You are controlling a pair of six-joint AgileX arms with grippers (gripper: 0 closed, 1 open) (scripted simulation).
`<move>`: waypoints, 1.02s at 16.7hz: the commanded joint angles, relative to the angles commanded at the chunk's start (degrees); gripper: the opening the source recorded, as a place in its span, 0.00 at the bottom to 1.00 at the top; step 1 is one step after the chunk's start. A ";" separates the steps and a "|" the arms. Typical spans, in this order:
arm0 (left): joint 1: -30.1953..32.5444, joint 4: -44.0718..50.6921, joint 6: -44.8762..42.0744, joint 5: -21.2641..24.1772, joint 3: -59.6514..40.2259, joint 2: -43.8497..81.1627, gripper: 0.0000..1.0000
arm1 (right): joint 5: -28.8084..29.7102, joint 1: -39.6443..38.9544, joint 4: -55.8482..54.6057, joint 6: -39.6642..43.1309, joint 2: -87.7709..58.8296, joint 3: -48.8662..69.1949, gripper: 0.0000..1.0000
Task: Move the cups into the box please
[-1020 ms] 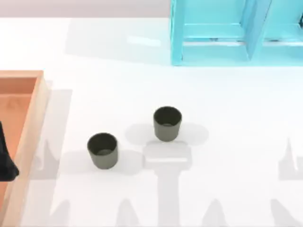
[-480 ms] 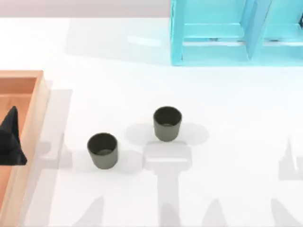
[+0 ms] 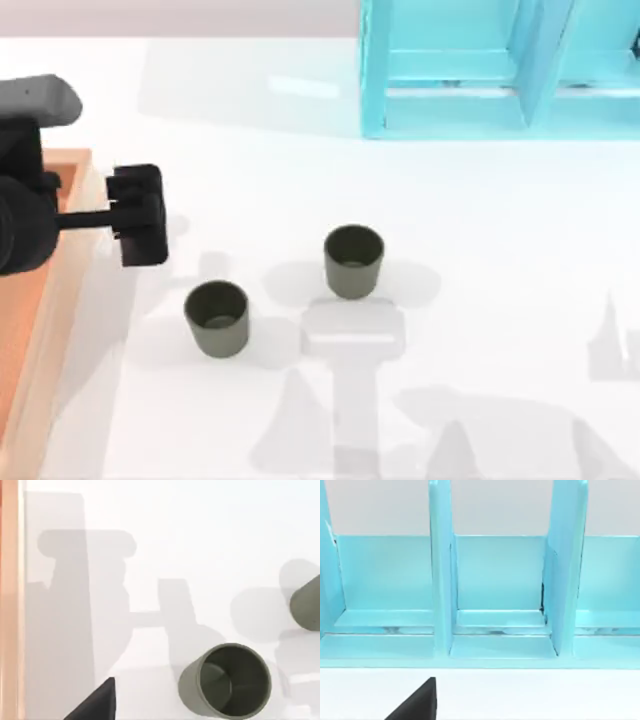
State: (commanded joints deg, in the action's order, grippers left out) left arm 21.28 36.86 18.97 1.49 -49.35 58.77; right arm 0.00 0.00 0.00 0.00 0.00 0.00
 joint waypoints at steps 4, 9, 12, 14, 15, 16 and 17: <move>7.55 18.31 6.03 -1.65 -21.00 25.34 1.00 | 0.00 0.00 0.00 0.00 0.00 0.00 1.00; 15.58 37.50 13.36 -3.63 -48.79 53.01 1.00 | 0.00 0.00 0.00 0.00 0.00 0.00 1.00; 19.15 44.90 17.34 -4.37 -64.98 65.57 1.00 | 0.00 0.00 0.00 0.00 0.00 0.00 1.00; 20.91 47.93 19.61 -4.68 -74.63 71.87 1.00 | 0.00 0.00 0.00 0.00 0.00 0.00 1.00; 21.62 48.99 20.61 -4.80 -78.94 74.45 1.00 | 0.00 0.00 0.00 0.00 0.00 0.00 1.00; 22.22 49.75 21.49 -4.89 -82.75 76.61 1.00 | 0.00 0.00 0.00 0.00 0.00 0.00 1.00; 22.68 50.23 22.22 -4.97 -85.90 78.31 1.00 | 0.00 0.00 0.00 0.00 0.00 0.00 1.00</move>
State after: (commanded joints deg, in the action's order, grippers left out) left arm 43.96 87.09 41.19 -3.48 -135.25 137.08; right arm 0.00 0.00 0.00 0.00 0.00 0.00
